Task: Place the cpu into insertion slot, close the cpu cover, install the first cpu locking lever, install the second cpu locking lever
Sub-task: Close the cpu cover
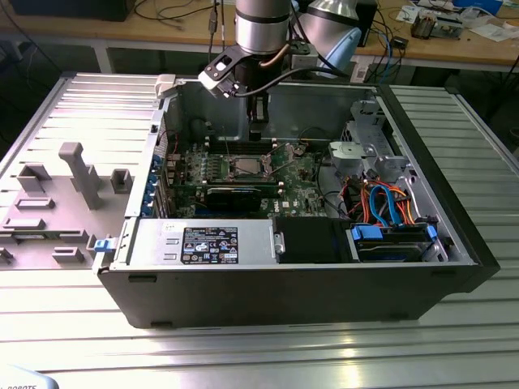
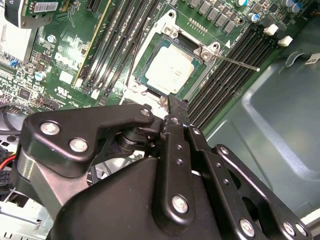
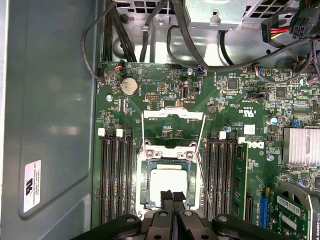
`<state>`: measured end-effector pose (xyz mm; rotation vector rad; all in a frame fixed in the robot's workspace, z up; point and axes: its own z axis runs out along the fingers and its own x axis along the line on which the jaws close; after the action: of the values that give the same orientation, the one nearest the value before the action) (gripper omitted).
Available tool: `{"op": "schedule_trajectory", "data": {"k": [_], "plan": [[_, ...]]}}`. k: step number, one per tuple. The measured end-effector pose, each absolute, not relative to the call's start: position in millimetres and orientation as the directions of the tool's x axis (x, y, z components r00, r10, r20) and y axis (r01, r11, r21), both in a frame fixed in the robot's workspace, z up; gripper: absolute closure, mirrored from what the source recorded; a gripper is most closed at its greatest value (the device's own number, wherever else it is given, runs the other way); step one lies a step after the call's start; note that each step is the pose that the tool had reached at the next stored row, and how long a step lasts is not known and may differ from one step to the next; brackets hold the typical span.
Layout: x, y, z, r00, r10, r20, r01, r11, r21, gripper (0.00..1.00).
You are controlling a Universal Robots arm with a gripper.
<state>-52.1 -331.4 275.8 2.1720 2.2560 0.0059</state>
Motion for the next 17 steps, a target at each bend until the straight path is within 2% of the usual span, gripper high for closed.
{"op": "schedule_trajectory", "data": {"k": [17], "plan": [[-36.5, -331.4, 275.8, -0.038, 0.999, -0.005, 0.999, 0.038, 0.01, 0.89]]}}
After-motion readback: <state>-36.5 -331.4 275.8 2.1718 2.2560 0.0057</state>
